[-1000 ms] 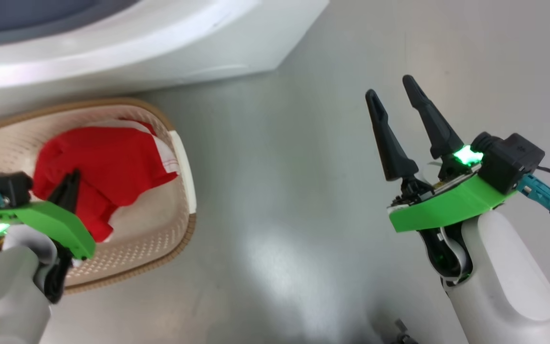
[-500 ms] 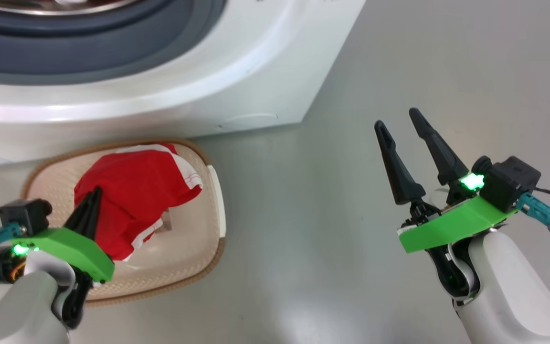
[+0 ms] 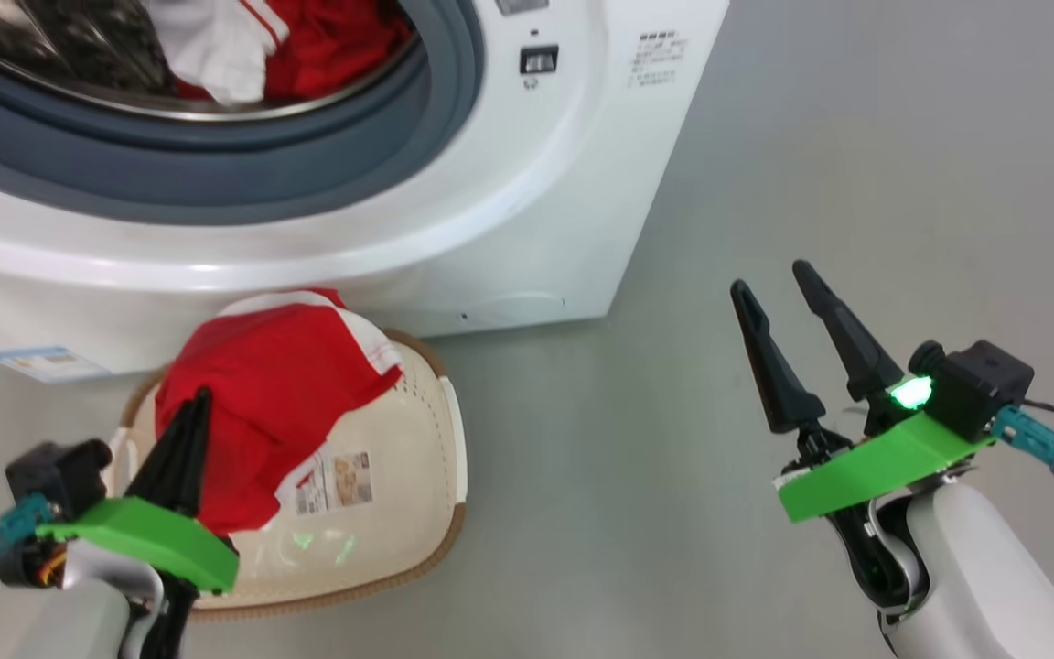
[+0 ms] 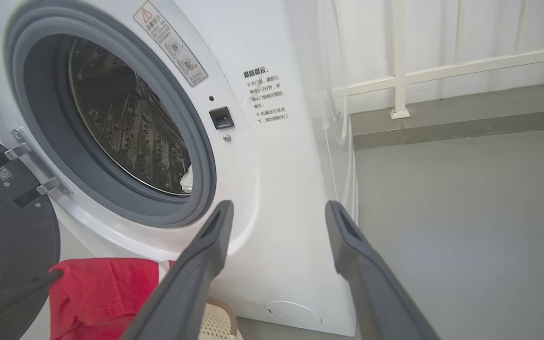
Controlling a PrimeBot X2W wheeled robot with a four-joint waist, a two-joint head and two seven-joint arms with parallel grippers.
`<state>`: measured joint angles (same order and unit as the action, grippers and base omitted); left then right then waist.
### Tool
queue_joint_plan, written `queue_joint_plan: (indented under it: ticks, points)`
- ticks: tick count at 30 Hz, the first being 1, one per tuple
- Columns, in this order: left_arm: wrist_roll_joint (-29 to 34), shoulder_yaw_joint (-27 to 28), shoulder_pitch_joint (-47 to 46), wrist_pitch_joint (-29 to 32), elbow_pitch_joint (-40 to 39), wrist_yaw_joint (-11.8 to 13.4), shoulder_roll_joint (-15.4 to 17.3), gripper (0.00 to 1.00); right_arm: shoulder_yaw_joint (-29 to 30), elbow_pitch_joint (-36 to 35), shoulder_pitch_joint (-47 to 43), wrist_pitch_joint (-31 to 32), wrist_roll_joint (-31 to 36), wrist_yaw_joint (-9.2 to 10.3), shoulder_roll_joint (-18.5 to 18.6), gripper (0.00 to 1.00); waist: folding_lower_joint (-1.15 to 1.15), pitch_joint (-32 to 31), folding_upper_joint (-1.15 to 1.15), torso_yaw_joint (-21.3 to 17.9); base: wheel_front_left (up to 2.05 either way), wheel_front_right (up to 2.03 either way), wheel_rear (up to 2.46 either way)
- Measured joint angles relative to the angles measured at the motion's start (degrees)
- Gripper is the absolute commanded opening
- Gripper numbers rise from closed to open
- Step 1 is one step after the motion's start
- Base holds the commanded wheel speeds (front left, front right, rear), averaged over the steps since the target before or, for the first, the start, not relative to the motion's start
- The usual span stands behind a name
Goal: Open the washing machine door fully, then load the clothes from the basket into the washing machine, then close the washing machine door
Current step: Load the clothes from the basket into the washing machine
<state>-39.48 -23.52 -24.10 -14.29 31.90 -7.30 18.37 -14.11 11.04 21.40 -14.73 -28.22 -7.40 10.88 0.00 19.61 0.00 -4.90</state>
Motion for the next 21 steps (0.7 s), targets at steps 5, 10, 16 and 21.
queue_joint_plan:
  ticks: [5,10,16,21]
  points:
    - [2.7,4.1,4.9,0.0,-5.4,0.1,-1.1,0.0,-0.1,0.6,-1.8,0.0,-0.7,0.0,0.4,1.0,0.0,-3.2,0.0,0.5,0.0,0.0,0.0]
    - [5.1,7.5,9.4,0.0,-11.3,0.6,-2.5,0.0,0.0,1.0,-3.8,0.0,-0.9,0.0,1.1,1.0,0.0,-6.3,0.0,1.1,0.0,0.0,0.0]
    - [7.8,10.3,13.9,0.0,-17.5,1.4,-3.6,0.0,-0.1,1.4,-5.8,0.0,-1.3,0.0,1.7,1.0,0.0,-9.7,0.0,2.0,0.0,0.0,0.0]
    - [9.3,11.0,17.0,0.0,-22.0,2.3,-4.2,0.0,-0.4,1.7,-6.9,0.0,-2.3,0.0,2.1,1.0,0.0,-12.3,0.0,2.7,0.0,0.0,0.0]
